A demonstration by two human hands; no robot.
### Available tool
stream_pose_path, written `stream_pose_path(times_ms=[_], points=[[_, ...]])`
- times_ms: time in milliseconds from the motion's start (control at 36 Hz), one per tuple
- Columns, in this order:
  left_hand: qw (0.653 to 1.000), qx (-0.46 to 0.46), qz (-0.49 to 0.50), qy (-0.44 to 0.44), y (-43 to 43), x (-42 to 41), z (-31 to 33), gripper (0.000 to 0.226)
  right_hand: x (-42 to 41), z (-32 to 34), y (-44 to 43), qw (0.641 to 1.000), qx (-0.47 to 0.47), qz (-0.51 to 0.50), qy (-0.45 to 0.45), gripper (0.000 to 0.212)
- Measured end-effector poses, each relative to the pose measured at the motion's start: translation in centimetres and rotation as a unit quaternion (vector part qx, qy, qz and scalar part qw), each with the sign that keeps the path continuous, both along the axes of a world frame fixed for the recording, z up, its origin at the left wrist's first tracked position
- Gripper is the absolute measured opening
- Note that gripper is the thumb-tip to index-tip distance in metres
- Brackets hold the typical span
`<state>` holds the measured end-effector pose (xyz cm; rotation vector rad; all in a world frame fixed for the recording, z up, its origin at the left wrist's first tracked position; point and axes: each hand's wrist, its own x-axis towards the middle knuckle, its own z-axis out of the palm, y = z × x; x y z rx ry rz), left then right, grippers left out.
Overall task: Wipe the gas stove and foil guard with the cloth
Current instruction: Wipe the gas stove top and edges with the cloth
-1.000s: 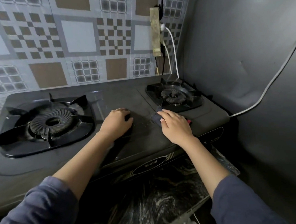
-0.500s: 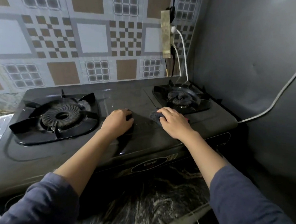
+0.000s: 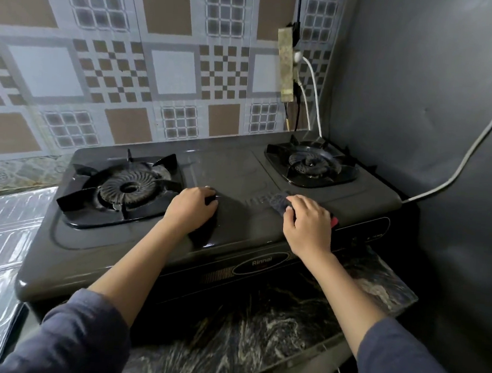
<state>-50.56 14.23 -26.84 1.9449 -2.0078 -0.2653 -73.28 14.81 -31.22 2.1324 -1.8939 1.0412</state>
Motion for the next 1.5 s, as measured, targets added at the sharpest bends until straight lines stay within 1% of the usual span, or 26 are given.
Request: stream_pose_path(times_ms=[194, 306, 500, 639, 889, 1111, 1250, 1389, 1500], points=[[1.0, -0.004, -0.027, -0.008, 1.1, 2.6, 0.0, 0.041, 2.8, -0.3, 1.4, 0.994, -0.018, -0.092, -0.05, 0.03], [0.998, -0.014, -0.067, 0.002, 1.7, 4.3, -0.6, 0.041, 4.2, 0.0, 2.0, 0.992, 0.008, -0.109, -0.068, 0.035], [0.995, -0.01, -0.096, 0.004, 2.2, 6.2, -0.9, 0.043, 7.1, 0.3, 3.5, 0.991, 0.032, -0.106, -0.068, 0.034], [0.995, -0.007, -0.101, 0.01, 2.7, 7.9, -0.8, 0.046, 9.0, 0.6, 4.2, 0.99, 0.092, -0.108, -0.02, 0.029], [0.993, -0.02, -0.115, 0.017, 3.7, 10.1, -1.0, 0.046, 12.7, 0.9, 5.5, 0.987, 0.108, -0.115, -0.006, 0.029], [0.988, -0.006, -0.151, 0.013, 4.3, 11.2, -0.8, 0.047, 15.1, 1.1, 6.4, 0.988, 0.11, -0.113, -0.006, 0.029], [0.986, 0.009, -0.168, 0.02, 5.0, 12.2, -0.7, 0.048, 16.5, 1.5, 6.9, 0.986, 0.131, -0.098, 0.008, 0.031], [0.983, 0.018, -0.178, 0.046, 6.2, 13.5, -0.4, 0.048, 17.6, 2.5, 7.0, 0.985, 0.161, -0.056, 0.025, 0.033], [0.98, 0.024, -0.179, 0.088, 8.1, 15.2, -0.5, 0.049, 17.7, 2.6, 7.0, 0.988, 0.146, -0.011, 0.052, 0.032]])
